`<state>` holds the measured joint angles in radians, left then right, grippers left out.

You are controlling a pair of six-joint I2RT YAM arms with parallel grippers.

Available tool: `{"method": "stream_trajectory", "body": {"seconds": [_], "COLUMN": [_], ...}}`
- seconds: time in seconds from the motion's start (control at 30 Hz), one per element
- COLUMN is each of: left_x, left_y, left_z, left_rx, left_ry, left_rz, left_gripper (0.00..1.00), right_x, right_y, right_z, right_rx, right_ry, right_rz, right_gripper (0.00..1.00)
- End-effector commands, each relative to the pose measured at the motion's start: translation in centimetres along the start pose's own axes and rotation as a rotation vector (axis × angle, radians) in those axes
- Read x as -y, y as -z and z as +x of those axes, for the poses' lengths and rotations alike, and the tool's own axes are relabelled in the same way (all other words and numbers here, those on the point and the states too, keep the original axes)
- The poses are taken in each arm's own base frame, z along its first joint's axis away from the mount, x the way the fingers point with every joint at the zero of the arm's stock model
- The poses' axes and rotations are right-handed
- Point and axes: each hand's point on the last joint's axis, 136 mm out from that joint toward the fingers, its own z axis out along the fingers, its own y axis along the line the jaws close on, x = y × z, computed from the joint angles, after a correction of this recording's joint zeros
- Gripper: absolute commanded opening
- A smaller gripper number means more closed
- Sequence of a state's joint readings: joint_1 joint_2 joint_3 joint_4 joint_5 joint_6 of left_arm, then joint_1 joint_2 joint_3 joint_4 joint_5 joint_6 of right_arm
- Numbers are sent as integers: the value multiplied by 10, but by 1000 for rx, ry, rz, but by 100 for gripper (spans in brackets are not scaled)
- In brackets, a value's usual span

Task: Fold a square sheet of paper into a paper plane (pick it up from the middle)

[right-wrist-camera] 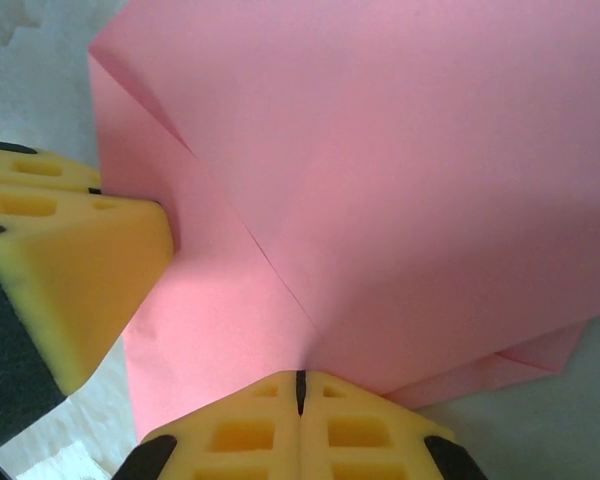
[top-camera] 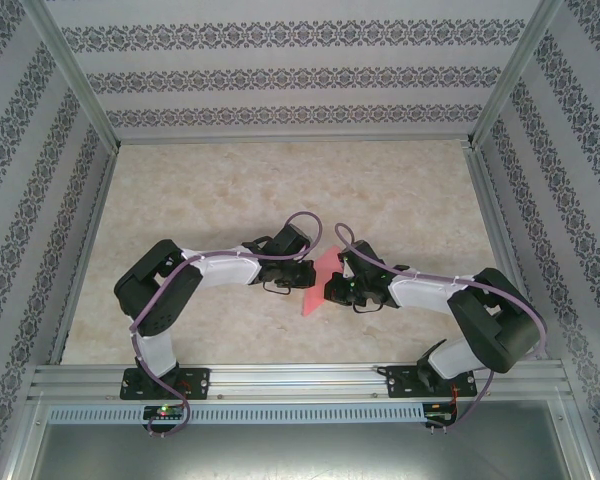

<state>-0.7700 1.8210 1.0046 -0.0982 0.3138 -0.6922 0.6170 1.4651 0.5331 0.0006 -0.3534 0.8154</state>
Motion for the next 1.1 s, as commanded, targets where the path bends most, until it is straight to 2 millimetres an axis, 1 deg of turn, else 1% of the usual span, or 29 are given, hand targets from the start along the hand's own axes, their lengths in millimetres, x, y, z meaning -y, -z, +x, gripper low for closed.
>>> {"method": "stream_trajectory", "body": {"seconds": [0.0,0.13,0.2,0.27,0.37,0.7,0.8,0.93,1.0,1.07], "left_x": [20,25,26,26,23,21,12,6,4,5], "left_y": [16,19,23,26,23,24,25,20,18,16], "left_z": [-4,1,1,2,6,13,15,15,15,14], "left_rx": [12,-3,1,4,-19,-37,-43,-51,-58,-57], "left_ry": [-30,-28,-29,-30,-31,-78,-116,-142,-154,-157], "left_rz": [44,72,76,77,66,18,-52,-92,-105,-98], "left_gripper": [17,23,23,22,17,12,12,12,13,17], "right_x": [22,23,25,26,26,23,23,21,19,18], "right_y": [-4,-8,-9,-9,-9,-8,-9,-10,-10,-9], "right_z": [7,7,7,7,7,4,4,4,3,2], "right_rx": [-16,-24,-25,-26,-24,-15,-16,-16,-11,-11], "right_ry": [-19,-25,-26,-30,-29,-32,-35,-41,-45,-44], "right_rz": [72,73,76,76,72,60,53,36,20,14], "right_gripper": [0,0,0,0,0,0,0,0,0,0]}}
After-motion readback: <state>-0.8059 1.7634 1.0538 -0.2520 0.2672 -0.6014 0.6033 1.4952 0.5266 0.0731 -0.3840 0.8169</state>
